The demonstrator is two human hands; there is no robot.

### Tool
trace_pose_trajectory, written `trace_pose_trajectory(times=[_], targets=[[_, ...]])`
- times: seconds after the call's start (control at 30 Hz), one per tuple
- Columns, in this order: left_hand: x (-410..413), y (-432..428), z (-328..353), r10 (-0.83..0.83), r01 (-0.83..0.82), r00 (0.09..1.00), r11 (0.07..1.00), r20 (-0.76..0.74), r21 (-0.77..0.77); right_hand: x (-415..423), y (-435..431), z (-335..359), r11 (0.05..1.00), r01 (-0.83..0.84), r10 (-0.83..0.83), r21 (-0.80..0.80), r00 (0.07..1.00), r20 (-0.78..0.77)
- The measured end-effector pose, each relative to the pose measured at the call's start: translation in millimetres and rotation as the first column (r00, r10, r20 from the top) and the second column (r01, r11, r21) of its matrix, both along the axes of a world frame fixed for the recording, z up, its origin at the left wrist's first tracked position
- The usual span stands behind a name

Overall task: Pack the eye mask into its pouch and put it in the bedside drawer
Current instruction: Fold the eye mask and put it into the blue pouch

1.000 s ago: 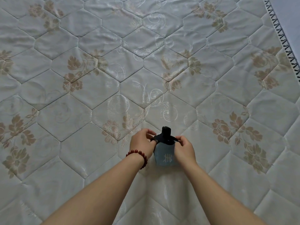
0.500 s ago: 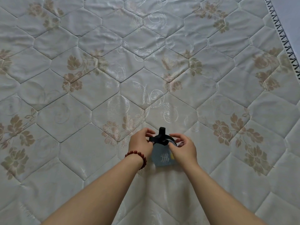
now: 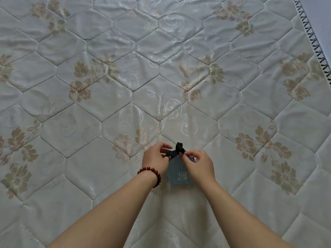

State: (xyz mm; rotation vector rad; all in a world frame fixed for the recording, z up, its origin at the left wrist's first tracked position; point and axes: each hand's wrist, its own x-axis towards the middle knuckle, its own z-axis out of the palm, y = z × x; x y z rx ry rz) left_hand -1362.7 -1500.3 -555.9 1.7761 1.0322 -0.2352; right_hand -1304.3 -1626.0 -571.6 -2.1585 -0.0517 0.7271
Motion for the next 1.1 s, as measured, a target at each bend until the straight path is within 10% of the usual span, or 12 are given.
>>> trace_pose_trajectory(times=[0.67, 1.1], targets=[[-2, 0, -4, -0.311, 0.311, 0.948, 0.95, -0.059, -0.008, 4, 8, -10, 0.997, -0.03, 0.023, -0.064, 0.993, -0.116], [-9, -2, -18, -0.214, 0.219, 0.975, 0.972, -0.064, 0.081, 0, 9, -16, 0.969, -0.102, 0.106, -0.226, 0.994, 0.005]])
